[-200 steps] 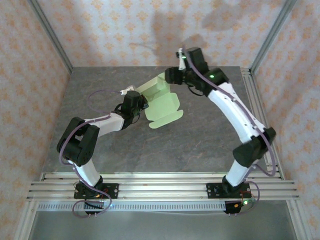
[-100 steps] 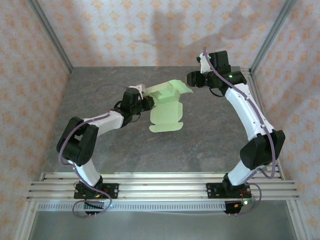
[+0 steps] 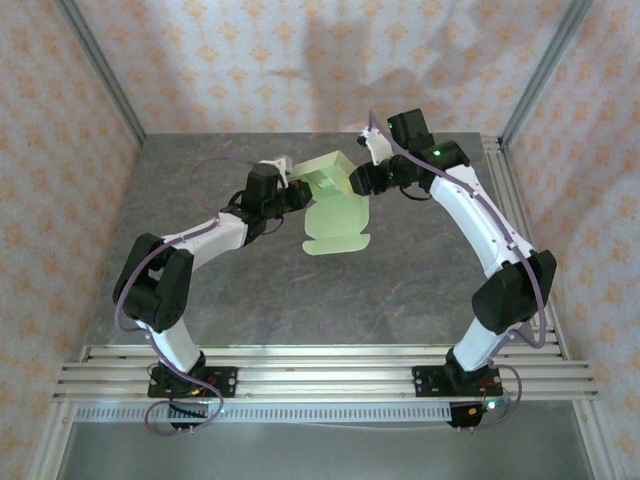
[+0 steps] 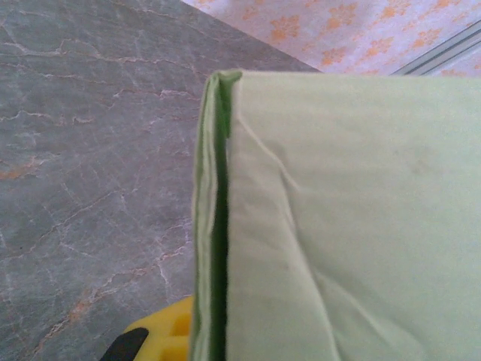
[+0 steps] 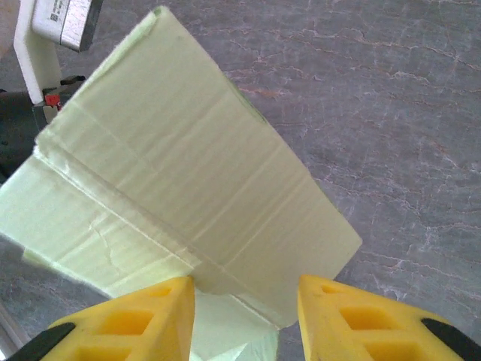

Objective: Fold the paper box

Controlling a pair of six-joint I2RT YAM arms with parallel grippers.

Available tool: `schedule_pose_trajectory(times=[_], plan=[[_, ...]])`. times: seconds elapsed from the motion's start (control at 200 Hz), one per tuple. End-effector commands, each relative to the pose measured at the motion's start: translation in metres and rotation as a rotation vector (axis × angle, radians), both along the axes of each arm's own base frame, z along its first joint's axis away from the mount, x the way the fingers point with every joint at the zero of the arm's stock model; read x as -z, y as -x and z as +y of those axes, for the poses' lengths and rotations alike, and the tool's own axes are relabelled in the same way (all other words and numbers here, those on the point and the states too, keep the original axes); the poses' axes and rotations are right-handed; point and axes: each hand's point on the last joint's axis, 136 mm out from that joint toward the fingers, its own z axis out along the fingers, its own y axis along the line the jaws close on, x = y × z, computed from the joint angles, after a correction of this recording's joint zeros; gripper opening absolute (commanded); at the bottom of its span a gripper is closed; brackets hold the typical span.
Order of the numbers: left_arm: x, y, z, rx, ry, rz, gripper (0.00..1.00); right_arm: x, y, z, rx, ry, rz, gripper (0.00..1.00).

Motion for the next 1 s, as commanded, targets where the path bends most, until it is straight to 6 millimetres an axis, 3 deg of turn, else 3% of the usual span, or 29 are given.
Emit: schedule_pose_trajectory(times=[0.0, 0.29, 0.761, 0.991], plan=[[-0.017, -0.001, -0.006, 0.026, 0.03, -0.015, 0.0, -0.003, -0.012, 0.002, 0.011, 0.007, -0.043, 0.4], [-0.011, 0.004, -0.008, 0.052, 0.016, 0.003, 0.0, -0.004, -0.028, 0.018, 0.015, 0.067, -0.113, 0.39], [-0.015, 0.005, -0.012, 0.072, 0.028, -0.001, 0.0, -0.008, -0.046, 0.02, 0.121, 0.286, -0.321, 0.34], [-0.018, 0.006, -0.013, 0.076, 0.033, 0.0, 0.0, -0.006, -0.051, 0.023, 0.151, 0.42, -0.412, 0.26]])
